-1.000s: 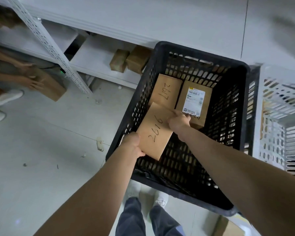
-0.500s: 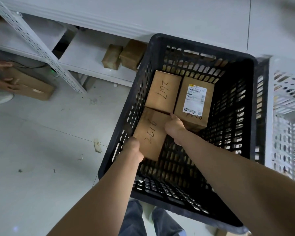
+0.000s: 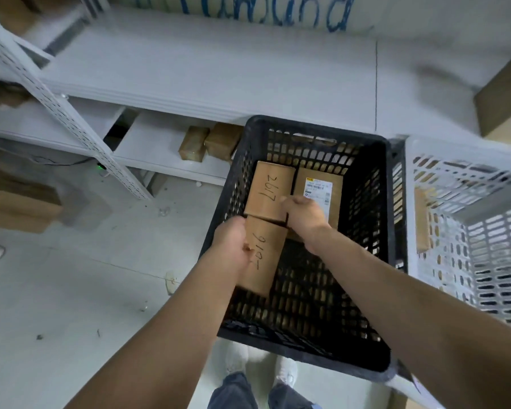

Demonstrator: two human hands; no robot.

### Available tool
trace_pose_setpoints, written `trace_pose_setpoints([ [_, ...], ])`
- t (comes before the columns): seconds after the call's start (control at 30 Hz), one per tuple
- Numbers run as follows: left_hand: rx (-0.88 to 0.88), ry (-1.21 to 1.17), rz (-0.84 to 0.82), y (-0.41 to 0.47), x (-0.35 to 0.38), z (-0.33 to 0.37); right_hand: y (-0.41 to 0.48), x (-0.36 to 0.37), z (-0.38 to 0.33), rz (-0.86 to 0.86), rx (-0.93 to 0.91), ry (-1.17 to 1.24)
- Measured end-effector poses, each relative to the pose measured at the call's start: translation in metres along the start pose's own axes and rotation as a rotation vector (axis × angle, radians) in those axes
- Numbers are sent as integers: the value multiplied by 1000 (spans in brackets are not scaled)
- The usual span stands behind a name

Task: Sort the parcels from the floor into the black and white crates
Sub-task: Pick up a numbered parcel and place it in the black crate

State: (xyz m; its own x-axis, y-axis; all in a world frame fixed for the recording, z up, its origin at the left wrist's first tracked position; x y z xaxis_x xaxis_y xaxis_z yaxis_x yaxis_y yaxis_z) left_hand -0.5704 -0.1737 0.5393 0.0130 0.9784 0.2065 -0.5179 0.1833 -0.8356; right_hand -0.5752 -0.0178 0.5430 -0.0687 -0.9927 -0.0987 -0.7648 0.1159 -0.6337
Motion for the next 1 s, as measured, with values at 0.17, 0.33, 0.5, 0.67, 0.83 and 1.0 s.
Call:
trace_pose_setpoints([
  [0.17,241,40,-149,-44,54,58,-61,-29,-53,107,-228,78],
  [0.33,502,278,-379,-106,130,101,-137,-77,-93,284,-441,188],
  [0.5,748,615,-718,-170,195,89,-227,-114,-80,513,-560,347],
  [0.67,714,800,-1095,-223,253,16,-319,-139,-22,836,-567,483],
  [0.83,584,939,-1445,-288,287,-89,-428,-138,57,1173,-515,565],
  [1.0,465,1042,-1658,-350,290,-191,-539,-116,136,1463,-452,655],
])
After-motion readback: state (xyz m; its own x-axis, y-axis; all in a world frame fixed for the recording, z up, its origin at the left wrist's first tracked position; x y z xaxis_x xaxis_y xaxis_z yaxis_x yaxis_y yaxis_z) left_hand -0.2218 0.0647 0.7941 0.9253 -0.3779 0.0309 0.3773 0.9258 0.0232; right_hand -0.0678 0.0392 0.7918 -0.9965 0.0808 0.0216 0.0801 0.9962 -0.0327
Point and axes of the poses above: each hand's wrist, its own y-axis towards the middle knuckle, its own x-axis out of the palm, z = x × y, the point moved 6 cm from there along y, towards the middle knuckle, and after that the axes turned 14 degrees about -z, right-handed, at the moved point
